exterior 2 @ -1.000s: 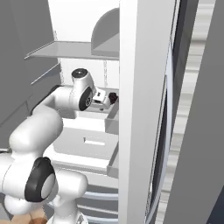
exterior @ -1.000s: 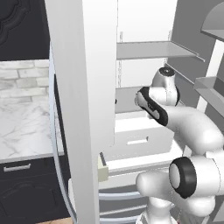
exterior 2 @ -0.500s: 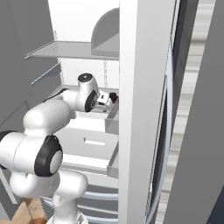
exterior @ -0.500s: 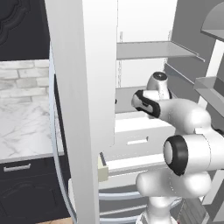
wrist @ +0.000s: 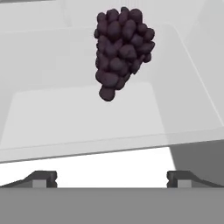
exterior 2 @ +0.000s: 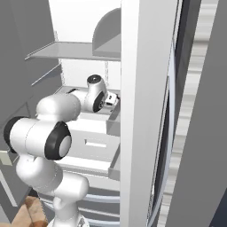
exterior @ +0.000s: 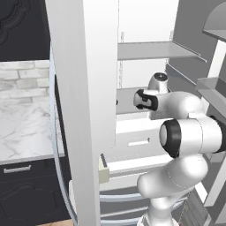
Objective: Move the squash and grapes from the second highest shelf to the top shelf to make space. Then, place the pitcher from the counter on the cleared second highest shelf.
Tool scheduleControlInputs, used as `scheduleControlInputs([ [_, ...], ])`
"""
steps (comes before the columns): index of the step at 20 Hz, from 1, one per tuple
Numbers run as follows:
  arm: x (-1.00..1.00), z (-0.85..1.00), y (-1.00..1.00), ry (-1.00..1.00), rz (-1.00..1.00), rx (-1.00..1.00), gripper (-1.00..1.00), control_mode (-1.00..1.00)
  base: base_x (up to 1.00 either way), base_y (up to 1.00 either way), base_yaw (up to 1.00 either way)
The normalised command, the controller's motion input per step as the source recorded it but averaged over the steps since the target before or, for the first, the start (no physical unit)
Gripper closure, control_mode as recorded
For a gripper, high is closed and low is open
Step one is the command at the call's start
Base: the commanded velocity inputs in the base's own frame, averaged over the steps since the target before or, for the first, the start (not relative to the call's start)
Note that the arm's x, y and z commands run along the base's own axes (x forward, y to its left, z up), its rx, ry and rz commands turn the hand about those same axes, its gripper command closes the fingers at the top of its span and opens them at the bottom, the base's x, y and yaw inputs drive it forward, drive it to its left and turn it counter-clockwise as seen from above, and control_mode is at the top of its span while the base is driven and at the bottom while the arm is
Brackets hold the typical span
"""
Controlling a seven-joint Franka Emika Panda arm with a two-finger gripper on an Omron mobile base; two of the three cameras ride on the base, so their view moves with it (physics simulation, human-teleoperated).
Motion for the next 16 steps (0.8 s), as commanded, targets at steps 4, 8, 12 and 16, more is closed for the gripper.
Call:
scheduleControlInputs([
  [4,0.41,-0.09,-0.12,0.00,0.00,0.00,-1.00,-1.00,0.00,0.00,0.00],
  [8,0.43,-0.10,-0.08,0.00,0.00,0.00,-1.00,-1.00,0.00,0.00,0.00],
  [12,0.46,-0.18,-0.01,0.00,0.00,0.00,-1.00,-1.00,0.00,0.00,0.00],
  [16,0.47,-0.22,0.00,0.00,0.00,0.00,-1.00,-1.00,0.00,0.00,0.00],
])
